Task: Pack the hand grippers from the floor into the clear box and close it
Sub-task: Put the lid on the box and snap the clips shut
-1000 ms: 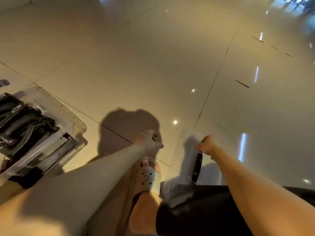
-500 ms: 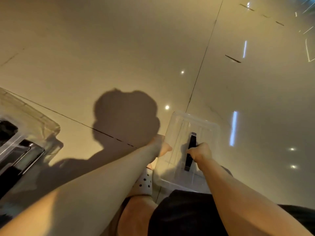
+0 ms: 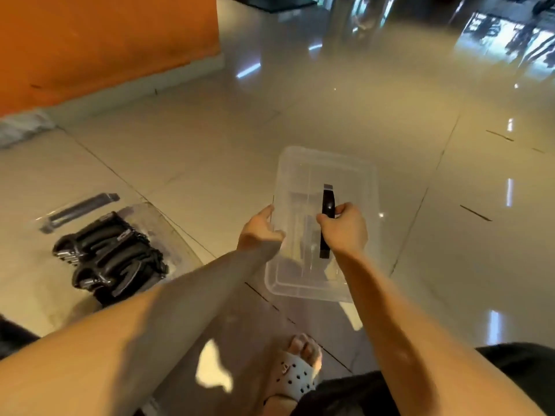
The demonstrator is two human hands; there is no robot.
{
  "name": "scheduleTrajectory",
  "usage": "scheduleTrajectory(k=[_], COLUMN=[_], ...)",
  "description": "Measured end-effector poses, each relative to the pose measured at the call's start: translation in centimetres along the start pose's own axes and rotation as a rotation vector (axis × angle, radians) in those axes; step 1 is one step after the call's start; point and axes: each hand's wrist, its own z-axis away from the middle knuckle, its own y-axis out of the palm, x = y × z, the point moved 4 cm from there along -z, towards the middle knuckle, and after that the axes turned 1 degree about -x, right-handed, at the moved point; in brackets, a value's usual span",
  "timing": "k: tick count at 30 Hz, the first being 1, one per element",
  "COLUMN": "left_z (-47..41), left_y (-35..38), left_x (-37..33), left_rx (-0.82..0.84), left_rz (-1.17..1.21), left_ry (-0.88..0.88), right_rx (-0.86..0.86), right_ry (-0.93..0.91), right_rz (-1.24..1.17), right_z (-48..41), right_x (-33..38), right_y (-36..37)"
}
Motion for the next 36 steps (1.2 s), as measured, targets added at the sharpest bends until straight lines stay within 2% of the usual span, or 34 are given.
scheduleTrajectory(k=[6,11,16,27,36], left_z=[1.1,2.8,5.1,9.6,8.1], left_y=[-14.8,-22.7,-26.5,-30.5,-29.6], left_x=[-0.5,3.0,8.0,17.2,19.6], left_rx=[-0.257,-0.386,-0.526,-0.563,-0.545], left_rz=[0.037,0.062,0.038,-0.162,-0.2], left_ry=[-0.005,-0.101,-0.237,-0.65,-0.764], right_rx=[0.114,0.214,0.348,0.806,0.862], right_ry=[-0.285,-0.454,-0.527,-0.71,-0.777], right_rz=[0.024,0.064,0.113,0.297,0.373], right_z=[2.8,5.9,9.3,15.8,15.3], right_x=[15.2,22.0,23.4,22.8,22.0], right_y=[5.0,11.4,19.4,30.7,35.1])
